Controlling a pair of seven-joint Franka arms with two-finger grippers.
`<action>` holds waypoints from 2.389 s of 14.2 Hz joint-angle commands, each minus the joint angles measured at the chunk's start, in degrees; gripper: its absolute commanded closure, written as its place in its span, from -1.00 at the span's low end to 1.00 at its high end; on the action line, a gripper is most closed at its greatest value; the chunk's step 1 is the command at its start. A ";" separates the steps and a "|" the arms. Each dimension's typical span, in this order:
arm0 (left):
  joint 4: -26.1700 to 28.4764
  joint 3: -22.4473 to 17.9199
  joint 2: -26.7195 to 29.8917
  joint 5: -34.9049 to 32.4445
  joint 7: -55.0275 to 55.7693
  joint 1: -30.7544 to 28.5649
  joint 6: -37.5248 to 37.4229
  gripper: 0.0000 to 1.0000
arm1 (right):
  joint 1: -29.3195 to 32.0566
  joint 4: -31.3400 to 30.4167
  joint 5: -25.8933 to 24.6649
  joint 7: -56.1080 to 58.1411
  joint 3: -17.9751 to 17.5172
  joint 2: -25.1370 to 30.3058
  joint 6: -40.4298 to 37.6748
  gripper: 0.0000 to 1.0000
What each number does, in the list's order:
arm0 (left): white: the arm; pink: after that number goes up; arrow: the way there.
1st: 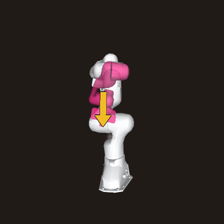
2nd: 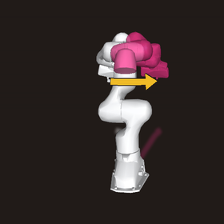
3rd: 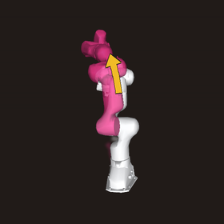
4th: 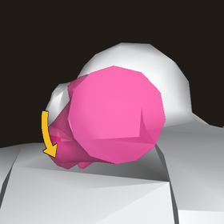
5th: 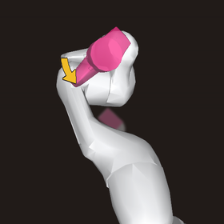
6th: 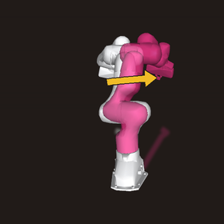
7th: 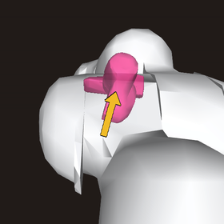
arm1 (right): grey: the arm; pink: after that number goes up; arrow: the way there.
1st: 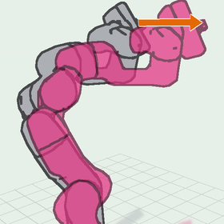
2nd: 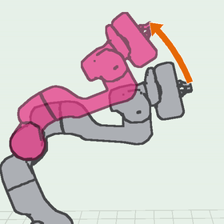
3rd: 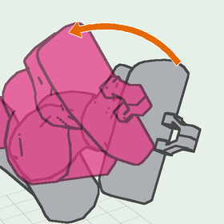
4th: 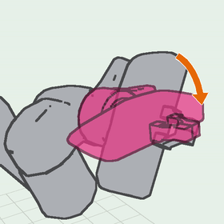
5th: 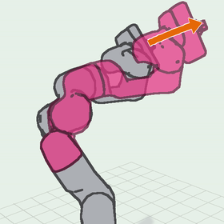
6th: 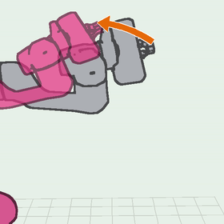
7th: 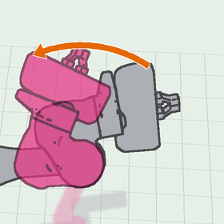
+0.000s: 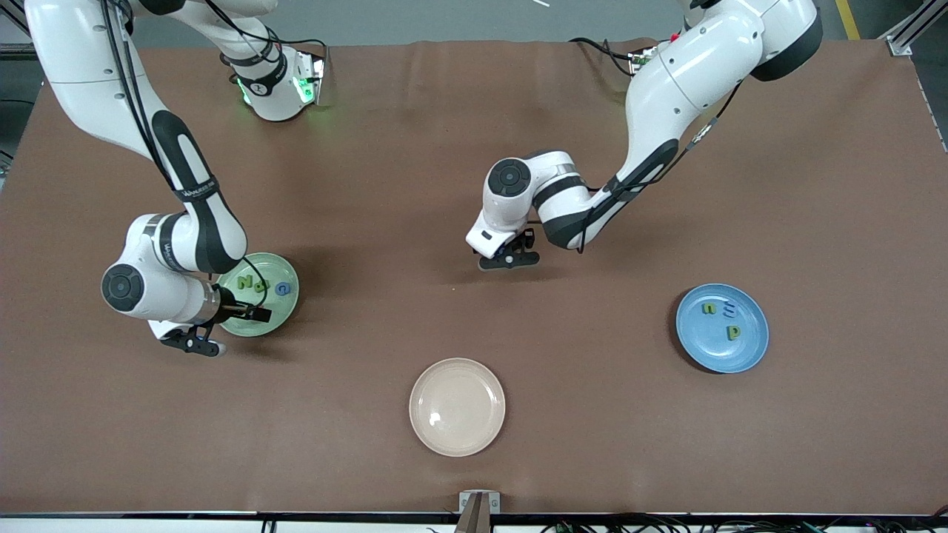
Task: Sort upper and lower case letters into plates
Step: 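Carry the Q to the green plate while the left gripper grasps the x, then release the Q on green while the left gripper carries x to blue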
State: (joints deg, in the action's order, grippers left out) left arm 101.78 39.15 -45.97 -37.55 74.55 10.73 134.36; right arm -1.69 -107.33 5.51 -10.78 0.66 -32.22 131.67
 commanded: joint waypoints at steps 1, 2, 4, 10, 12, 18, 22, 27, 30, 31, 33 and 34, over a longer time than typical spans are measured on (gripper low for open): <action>0.88 3.10 4.22 0.28 0.07 -3.50 -4.52 0.78 | 0.02 -1.30 -0.23 0.33 -0.31 0.93 0.96 -1.00; 0.79 5.65 4.57 0.20 -0.45 -6.48 -6.19 0.81 | 0.02 -1.30 -0.23 0.33 -0.31 0.93 0.96 -1.00; 0.88 11.35 4.75 0.19 -5.70 -13.50 -11.54 0.81 | -0.07 -1.30 -0.23 0.33 -0.31 0.84 1.05 -1.00; 1.40 24.91 4.75 -0.51 -21.44 -34.61 -22.38 0.79 | -0.33 -1.39 -0.23 0.41 -0.31 0.67 1.23 -1.00; 1.84 25.18 4.67 -0.86 -28.29 -39.18 -22.73 0.79 | -0.33 -1.39 -0.23 0.41 -0.31 0.67 1.40 -1.00; 4.74 24.66 3.44 -9.11 -40.16 -49.21 -18.01 0.80 | -0.42 -1.48 -0.23 0.41 -0.31 0.67 1.84 -1.00; 6.68 19.66 2.64 -10.18 -50.54 -53.97 -9.12 0.80 | -0.42 -1.48 -0.23 0.41 -0.31 0.58 1.84 -1.00; 5.89 10.96 1.32 -10.35 -55.91 -51.78 -0.07 0.80 | 0.02 -0.26 -0.23 4.86 -0.31 1.45 0.01 -1.00; 3.70 7.96 0.10 -11.14 -57.68 -50.37 0.29 0.80 | 1.15 5.53 -0.49 9.90 0.04 3.21 -9.98 -1.00; 3.26 7.52 -0.51 -11.14 -57.59 -49.58 1.08 0.80 | 1.68 8.77 -0.58 9.99 0.04 3.39 -15.16 -1.00; 2.55 4.28 -0.61 -11.14 -57.59 -47.04 2.92 0.79 | 2.30 16.15 -3.72 9.99 0.04 3.83 -25.35 -1.00; 2.03 3.48 -0.70 -11.14 -57.59 -46.16 3.10 0.79 | 2.30 19.49 -5.75 9.91 0.04 4.18 -30.36 -1.00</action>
State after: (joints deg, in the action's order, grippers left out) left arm 105.80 44.78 -45.81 -47.60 17.40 -37.94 136.48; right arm -0.43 -93.63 2.86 -1.51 1.41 -29.05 109.40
